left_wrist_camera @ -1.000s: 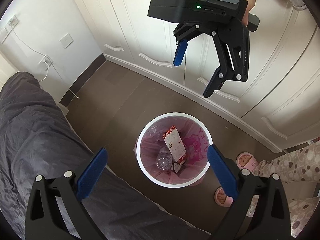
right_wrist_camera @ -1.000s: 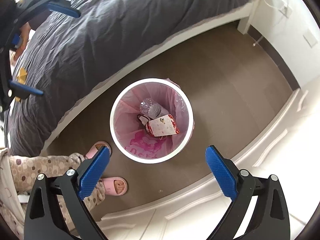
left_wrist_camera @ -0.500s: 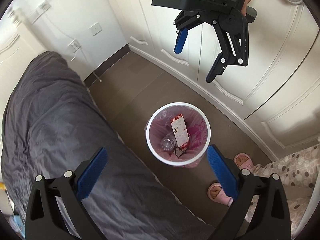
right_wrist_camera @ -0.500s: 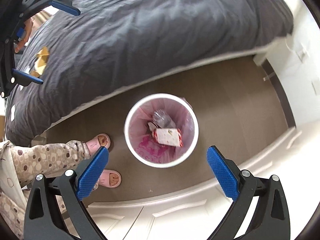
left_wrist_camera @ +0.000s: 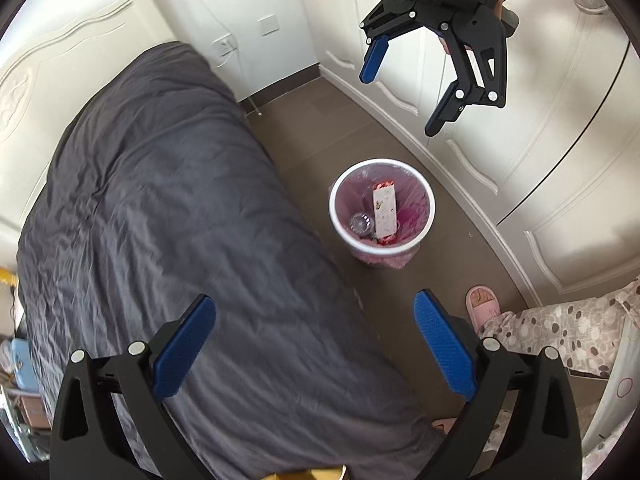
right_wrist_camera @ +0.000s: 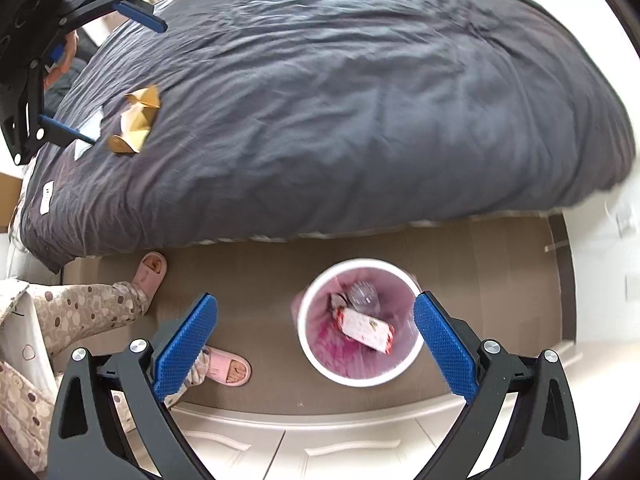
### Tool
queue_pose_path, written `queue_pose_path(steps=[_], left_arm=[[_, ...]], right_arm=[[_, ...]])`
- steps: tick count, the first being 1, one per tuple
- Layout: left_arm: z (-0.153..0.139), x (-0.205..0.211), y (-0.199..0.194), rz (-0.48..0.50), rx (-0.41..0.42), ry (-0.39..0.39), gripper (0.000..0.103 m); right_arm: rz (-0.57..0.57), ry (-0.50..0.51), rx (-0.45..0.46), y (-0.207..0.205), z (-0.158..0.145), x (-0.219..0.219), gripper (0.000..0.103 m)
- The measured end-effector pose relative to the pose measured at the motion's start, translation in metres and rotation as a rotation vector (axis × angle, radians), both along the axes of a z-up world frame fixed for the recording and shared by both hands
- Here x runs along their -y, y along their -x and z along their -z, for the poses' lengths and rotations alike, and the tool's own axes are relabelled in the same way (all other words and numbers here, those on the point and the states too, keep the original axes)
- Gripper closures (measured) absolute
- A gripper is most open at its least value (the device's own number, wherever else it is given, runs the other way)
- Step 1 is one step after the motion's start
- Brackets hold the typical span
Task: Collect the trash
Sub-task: 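Move both tools back over the bed toward the wrapper and packet, then grasp the gold-and-white wrapper with the right tool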
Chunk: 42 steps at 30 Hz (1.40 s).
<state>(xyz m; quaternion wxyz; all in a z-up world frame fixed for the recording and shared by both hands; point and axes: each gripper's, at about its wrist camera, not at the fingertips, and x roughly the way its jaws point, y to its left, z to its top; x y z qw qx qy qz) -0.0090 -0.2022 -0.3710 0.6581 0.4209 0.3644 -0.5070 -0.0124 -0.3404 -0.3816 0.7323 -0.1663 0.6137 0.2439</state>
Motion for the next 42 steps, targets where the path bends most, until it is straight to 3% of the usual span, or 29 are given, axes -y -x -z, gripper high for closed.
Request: queue_pose_path(steps=[4, 5, 7, 11, 16, 21, 30, 35, 37, 39, 42], left_arm=[[-0.003, -0.062, -0.006, -0.050, -0.002, -0.006, 0.005], [-0.004, -0.076, -0.009, -0.061, 0.001, -0.009, 0.005], [-0.006, -0.117, -0.012, -0.092, -0.004, -0.015, 0.005], [-0.003, -0.192, -0.017, -0.160, -0.003, -0.045, 0.005], [0.004, -0.288, -0.018, -0.303, -0.036, -0.063, 0.005], [0.016, -0.354, -0.011, -0.434, -0.065, -0.058, 0.005], [0.054, -0.436, 0.011, -0.628, -0.114, -0.027, 0.005], [0.082, -0.470, 0.028, -0.704, -0.141, -0.018, 0.005], [0.093, -0.482, 0.034, -0.731, -0.156, -0.018, 0.005], [0.102, -0.492, 0.037, -0.750, -0.166, -0.020, 0.005], [0.113, -0.504, 0.040, -0.777, -0.179, -0.014, 0.005]], right_arm=[[-0.078, -0.011, 0.002, -0.014, -0.009, -0.063, 0.007], [-0.113, 0.040, -0.001, -0.017, -0.009, -0.077, 0.007], [-0.143, 0.045, -0.003, -0.022, -0.008, -0.112, 0.007], [-0.185, 0.018, -0.002, -0.030, -0.001, -0.176, 0.007], [-0.304, -0.020, -0.013, -0.032, 0.014, -0.264, 0.007], [-0.424, -0.025, -0.051, -0.035, 0.032, -0.329, 0.007], [-0.528, -0.062, -0.139, -0.043, 0.085, -0.424, 0.007], [-0.529, 0.002, -0.173, -0.044, 0.130, -0.457, 0.008], [-0.517, 0.016, -0.190, -0.044, 0.144, -0.462, 0.011], [-0.516, 0.044, -0.195, -0.044, 0.156, -0.465, 0.027], [-0.495, 0.084, -0.200, -0.047, 0.169, -0.467, 0.037]])
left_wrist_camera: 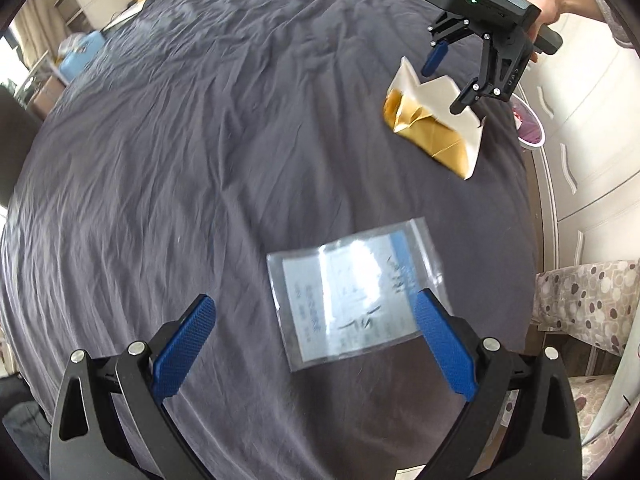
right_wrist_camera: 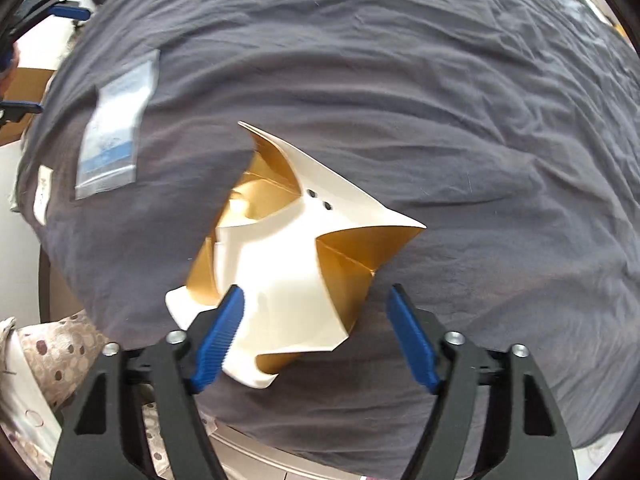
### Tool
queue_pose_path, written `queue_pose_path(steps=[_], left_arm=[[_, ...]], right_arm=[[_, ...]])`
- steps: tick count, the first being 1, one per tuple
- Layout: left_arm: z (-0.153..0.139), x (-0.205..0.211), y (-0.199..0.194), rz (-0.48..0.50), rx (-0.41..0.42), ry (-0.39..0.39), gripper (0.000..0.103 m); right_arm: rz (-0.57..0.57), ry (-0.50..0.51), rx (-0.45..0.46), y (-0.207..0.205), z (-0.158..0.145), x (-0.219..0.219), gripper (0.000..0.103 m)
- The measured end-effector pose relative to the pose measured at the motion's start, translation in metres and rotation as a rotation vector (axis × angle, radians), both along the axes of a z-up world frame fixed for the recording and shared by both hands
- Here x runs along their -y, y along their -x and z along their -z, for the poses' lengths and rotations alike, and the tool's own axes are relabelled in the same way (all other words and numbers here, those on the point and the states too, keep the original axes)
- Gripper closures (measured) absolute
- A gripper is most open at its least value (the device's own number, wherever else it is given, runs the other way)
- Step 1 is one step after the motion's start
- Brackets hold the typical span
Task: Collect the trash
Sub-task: 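Grasp the gold-and-white wrapper with the right tool, then grasp the clear plastic packet with the left tool while the right tool holds the wrapper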
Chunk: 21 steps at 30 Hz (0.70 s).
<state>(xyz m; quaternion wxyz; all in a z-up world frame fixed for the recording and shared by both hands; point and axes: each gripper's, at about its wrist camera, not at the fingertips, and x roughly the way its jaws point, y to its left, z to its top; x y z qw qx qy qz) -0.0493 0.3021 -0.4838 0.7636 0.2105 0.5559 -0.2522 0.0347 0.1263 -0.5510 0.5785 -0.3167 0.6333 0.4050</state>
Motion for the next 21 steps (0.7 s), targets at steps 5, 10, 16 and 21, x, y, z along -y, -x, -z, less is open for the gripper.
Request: queue_pose_path(steps=[5, 10, 16, 21], left_arm=[[0.008, -0.011, -0.007, -0.034, -0.010, 0.024, 0.005], [0.021, -0.014, -0.016, -0.032, -0.007, 0.027, 0.005], [0.043, -0.011, -0.028, -0.044, -0.023, 0.065, 0.005], [0.062, -0.008, -0.032, -0.028, -0.042, 0.100, 0.016]], right_arm=[[-0.018, 0.050, -0.029, -0.002, 0.015, -0.001, 0.068], [-0.046, 0.062, -0.028, -0.002, 0.022, 0.000, 0.098], [-0.040, 0.048, -0.058, -0.003, 0.025, 0.004, 0.098], [-0.033, 0.044, -0.074, -0.002, 0.027, 0.006, 0.098]])
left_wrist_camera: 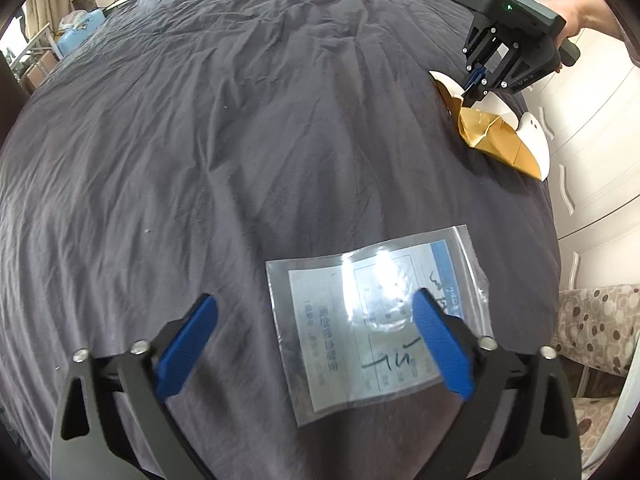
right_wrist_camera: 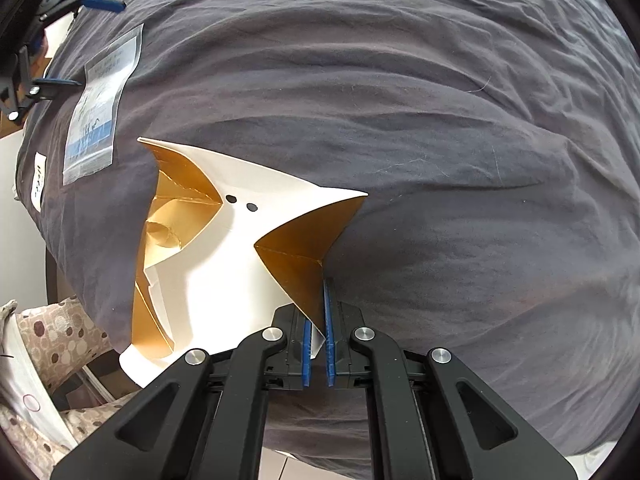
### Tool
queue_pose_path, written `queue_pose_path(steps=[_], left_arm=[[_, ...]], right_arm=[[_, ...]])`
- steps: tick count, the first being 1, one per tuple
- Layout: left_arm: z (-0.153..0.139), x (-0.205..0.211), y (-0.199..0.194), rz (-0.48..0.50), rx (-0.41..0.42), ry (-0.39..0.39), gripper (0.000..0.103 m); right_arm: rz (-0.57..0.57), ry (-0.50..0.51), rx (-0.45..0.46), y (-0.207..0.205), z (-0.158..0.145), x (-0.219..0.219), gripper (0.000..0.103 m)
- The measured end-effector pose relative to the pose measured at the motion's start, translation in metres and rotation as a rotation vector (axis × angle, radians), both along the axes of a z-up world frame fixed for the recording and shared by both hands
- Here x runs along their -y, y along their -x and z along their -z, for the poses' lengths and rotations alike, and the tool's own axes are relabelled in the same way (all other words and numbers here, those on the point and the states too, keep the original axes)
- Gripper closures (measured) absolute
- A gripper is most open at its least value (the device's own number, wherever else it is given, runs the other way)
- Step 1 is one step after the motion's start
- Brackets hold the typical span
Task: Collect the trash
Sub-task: 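Grasp the clear plastic packet with the left tool while the right tool holds the wrapper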
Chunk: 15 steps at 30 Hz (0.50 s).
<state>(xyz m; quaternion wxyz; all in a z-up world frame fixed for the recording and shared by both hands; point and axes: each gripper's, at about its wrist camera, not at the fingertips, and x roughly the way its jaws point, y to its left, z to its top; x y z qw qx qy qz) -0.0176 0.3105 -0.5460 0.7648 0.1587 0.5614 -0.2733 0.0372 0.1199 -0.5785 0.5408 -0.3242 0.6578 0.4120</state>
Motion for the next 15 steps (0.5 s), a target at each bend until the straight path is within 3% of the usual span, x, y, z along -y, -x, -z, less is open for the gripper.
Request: queue_pose_path(steps=[2, 5, 7, 8, 10, 11, 12, 15], left_arm=[[0.010, 0.000, -0.003, -0.006, -0.041, 0.010, 0.026], [0.024, -0.002, -0.005, -0.016, -0.094, 0.011, 0.051], [0.027, -0.003, -0.005, -0.011, -0.105, 0.014, 0.055], [0.029, -0.004, -0.005, -0.009, -0.113, 0.012, 0.062], [0.029, -0.006, -0.006, -0.008, -0.126, 0.015, 0.077], [0.029, -0.007, -0.008, -0.006, -0.132, 0.017, 0.095], [0.027, -0.008, -0.009, 0.001, -0.140, 0.019, 0.103], [0.021, -0.009, -0.006, 0.031, -0.124, -0.010, 0.103]], right_arm=[[0.001, -0.002, -0.002, 0.001, 0.001, 0.001, 0.098], [-0.002, -0.002, -0.007, 0.002, 0.007, -0.005, 0.098], [-0.005, -0.002, -0.009, 0.001, 0.010, -0.009, 0.098], [-0.005, -0.002, -0.010, 0.001, 0.010, -0.008, 0.098], [-0.004, -0.006, -0.010, -0.001, 0.008, -0.009, 0.098], [-0.001, -0.007, -0.011, -0.002, 0.007, -0.010, 0.098], [-0.001, -0.008, -0.010, -0.003, 0.007, -0.010, 0.098], [0.003, -0.018, -0.009, -0.005, 0.003, -0.009, 0.098]])
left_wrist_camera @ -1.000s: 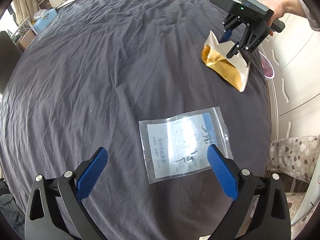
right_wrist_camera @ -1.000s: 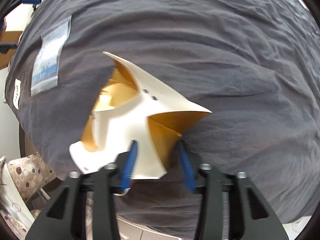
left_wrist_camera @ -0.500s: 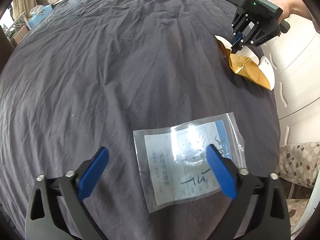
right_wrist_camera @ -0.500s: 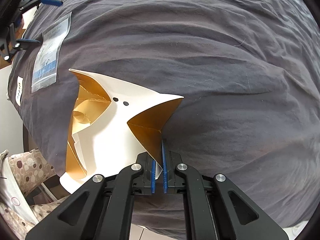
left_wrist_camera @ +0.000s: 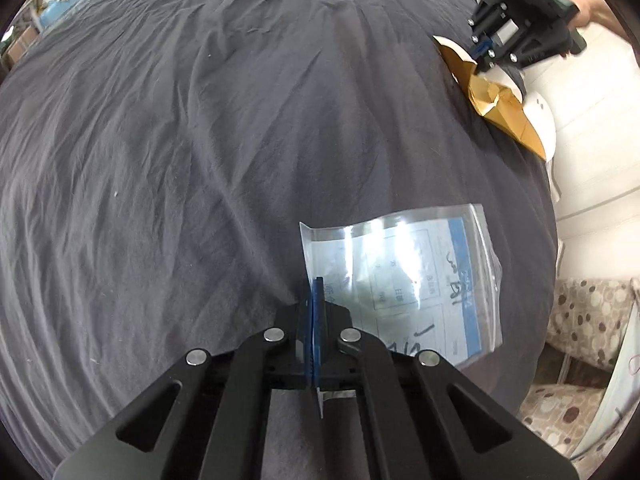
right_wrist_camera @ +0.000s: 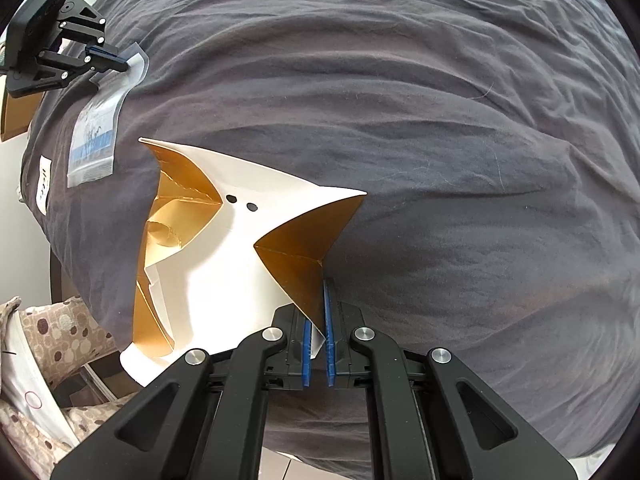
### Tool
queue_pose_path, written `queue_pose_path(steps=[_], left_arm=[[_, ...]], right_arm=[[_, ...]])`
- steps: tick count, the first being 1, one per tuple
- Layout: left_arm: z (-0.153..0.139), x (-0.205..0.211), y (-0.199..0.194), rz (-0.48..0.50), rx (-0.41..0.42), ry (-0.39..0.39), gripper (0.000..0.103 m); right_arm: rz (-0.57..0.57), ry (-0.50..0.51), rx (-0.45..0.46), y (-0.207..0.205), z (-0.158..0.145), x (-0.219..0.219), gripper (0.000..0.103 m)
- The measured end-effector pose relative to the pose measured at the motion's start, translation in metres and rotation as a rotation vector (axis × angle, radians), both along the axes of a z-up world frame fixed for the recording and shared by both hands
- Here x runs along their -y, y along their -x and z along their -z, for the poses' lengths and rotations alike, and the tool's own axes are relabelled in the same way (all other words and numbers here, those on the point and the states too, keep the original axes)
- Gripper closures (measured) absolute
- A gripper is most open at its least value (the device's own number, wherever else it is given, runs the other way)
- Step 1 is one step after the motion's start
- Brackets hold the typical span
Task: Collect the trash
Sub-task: 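Grasp the clear plastic packet with the left tool while the right tool holds the wrapper, then carry the packet and wrapper over the white bin with both tools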
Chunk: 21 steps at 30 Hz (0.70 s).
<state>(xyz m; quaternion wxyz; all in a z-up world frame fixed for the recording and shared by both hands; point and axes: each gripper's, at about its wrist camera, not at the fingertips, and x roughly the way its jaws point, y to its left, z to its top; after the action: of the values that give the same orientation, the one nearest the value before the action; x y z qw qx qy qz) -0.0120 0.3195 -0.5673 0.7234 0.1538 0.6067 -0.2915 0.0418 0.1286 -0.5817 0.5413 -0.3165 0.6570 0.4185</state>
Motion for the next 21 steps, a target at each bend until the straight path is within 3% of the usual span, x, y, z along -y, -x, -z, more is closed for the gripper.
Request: queue_pose_path(steps=[11, 17, 21], left_arm=[[-0.052, -0.010, 0.011, -0.001, 0.047, 0.046, 0.103], [-0.065, -0.015, 0.013, -0.013, 0.056, 0.038, 0.103], [-0.092, -0.004, 0.018, 0.013, 0.083, 0.023, 0.103]], right_arm=[[0.005, -0.035, 0.004, -0.004, -0.023, 0.006, 0.098], [0.005, -0.067, 0.015, -0.008, -0.036, 0.007, 0.099], [0.005, -0.079, 0.026, -0.006, -0.055, 0.008, 0.099]])
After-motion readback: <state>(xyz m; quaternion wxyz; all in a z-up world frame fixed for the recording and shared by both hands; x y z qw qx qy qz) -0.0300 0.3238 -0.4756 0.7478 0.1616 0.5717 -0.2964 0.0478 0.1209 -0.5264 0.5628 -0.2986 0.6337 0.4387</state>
